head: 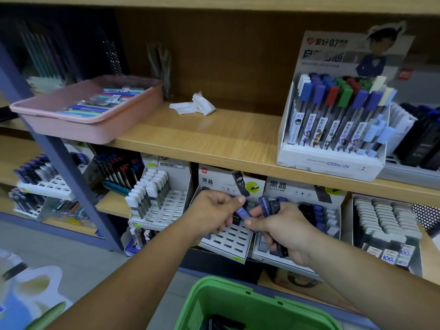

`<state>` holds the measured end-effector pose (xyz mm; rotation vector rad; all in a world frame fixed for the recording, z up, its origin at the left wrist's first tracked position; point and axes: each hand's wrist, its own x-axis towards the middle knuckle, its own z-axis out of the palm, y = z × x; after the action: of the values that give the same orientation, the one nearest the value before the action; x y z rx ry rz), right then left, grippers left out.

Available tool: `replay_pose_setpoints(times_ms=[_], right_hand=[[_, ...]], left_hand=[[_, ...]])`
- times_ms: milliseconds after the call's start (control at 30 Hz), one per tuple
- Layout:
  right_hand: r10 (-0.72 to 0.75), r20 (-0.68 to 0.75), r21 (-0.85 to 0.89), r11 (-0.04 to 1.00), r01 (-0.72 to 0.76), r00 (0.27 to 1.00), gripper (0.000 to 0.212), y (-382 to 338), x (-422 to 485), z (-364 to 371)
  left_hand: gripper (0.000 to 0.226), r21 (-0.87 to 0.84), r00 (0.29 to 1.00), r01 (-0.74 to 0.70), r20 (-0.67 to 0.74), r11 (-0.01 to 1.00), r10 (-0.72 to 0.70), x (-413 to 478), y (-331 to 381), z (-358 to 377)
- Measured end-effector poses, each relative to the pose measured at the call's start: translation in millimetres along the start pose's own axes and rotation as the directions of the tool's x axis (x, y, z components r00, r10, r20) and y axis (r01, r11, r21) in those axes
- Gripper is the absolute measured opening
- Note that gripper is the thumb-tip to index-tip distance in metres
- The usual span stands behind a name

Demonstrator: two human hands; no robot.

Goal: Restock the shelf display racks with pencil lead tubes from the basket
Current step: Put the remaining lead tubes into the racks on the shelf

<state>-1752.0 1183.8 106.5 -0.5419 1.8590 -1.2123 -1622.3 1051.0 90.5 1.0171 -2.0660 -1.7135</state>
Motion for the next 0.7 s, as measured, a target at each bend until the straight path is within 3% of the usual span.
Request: replay_pose_setpoints(times_ms=[133,233,400,533,633,700], right_hand=[[0.023,0.128,0.02,0.999,-0.026,0.991,0.024,-2,-5,12],[0.139,0.25,0.058,0.986,-0.158,0.958,0.039,-7,-5,14],[0.246,0.312,-0.101,0.969,-0.226,0.917,0.047,-13,-2,13],[0.327,0.384,-0.183,0.943,-0.276,0.864,0.02,-19,-2,7],[0.32,0.462,-0.119,0.947,-0.299,0.827,0.009,-22,-4,1],[0.258,0.466,-0.021,0.96,-0.28,0.847,0.007,-18,-4,0]], left_hand=[[0.029,-0.067,0.997,0.068,-0.027,0.995,-0.07,0,-9,-22],[0.008,0.006,0.995,0.043,-0.086,0.999,-0.042,2,-19,-43],[0.024,0.241,0.964,-0.077,-0.23,0.968,0.134,18,-22,-55],[0.019,0.413,0.956,-0.171,-0.15,0.895,0.252,41,-25,-43],[0.02,0.47,0.949,-0.211,-0.113,0.857,0.296,56,-30,-35],[0.02,0.483,0.941,-0.238,-0.1,0.843,0.323,62,-34,-33]])
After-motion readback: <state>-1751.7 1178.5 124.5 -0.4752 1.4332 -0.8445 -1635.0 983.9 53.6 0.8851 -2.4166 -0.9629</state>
